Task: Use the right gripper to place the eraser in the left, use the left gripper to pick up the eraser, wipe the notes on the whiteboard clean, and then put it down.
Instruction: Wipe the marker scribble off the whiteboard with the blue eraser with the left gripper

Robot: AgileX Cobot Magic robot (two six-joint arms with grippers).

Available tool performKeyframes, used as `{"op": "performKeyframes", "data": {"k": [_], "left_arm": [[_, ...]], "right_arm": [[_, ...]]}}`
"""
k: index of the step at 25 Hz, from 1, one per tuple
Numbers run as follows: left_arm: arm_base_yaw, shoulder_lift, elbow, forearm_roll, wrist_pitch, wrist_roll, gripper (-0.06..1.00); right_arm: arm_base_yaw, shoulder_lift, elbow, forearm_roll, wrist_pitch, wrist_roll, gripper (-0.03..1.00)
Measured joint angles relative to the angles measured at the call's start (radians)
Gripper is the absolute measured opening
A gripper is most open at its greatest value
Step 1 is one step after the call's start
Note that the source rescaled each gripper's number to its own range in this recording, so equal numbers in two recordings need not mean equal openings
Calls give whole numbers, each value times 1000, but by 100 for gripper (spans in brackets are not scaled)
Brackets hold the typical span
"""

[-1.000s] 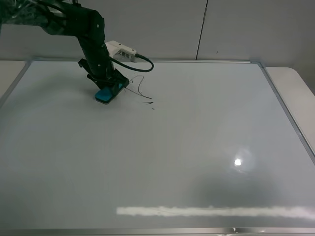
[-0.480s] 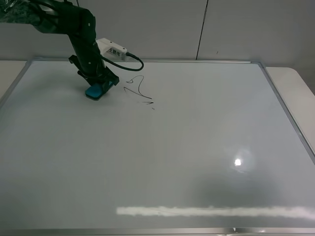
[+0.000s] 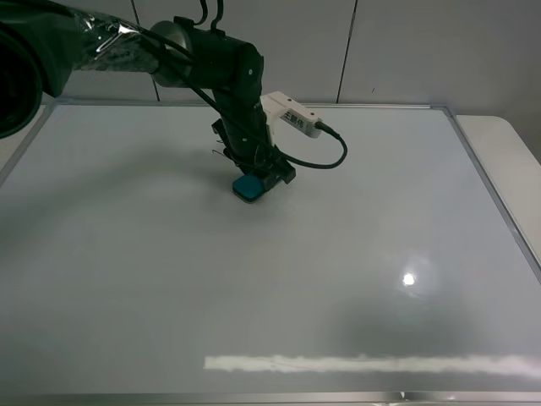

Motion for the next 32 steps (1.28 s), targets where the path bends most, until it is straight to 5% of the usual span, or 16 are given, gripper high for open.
{"op": "performKeyframes", "data": {"k": [4, 11, 25, 32], "left_arm": [[-48, 4, 0, -11, 0, 11, 1], [-13, 4, 0, -43, 1, 20, 1], [353, 4, -7, -25, -72, 66, 1], [368, 4, -8, -14, -70, 72, 1]], "right_arm": [[0, 0, 0, 0, 0, 0, 100], [0, 0, 0, 0, 0, 0, 100], [0, 0, 0, 0, 0, 0, 100], [0, 0, 0, 0, 0, 0, 100]]}}
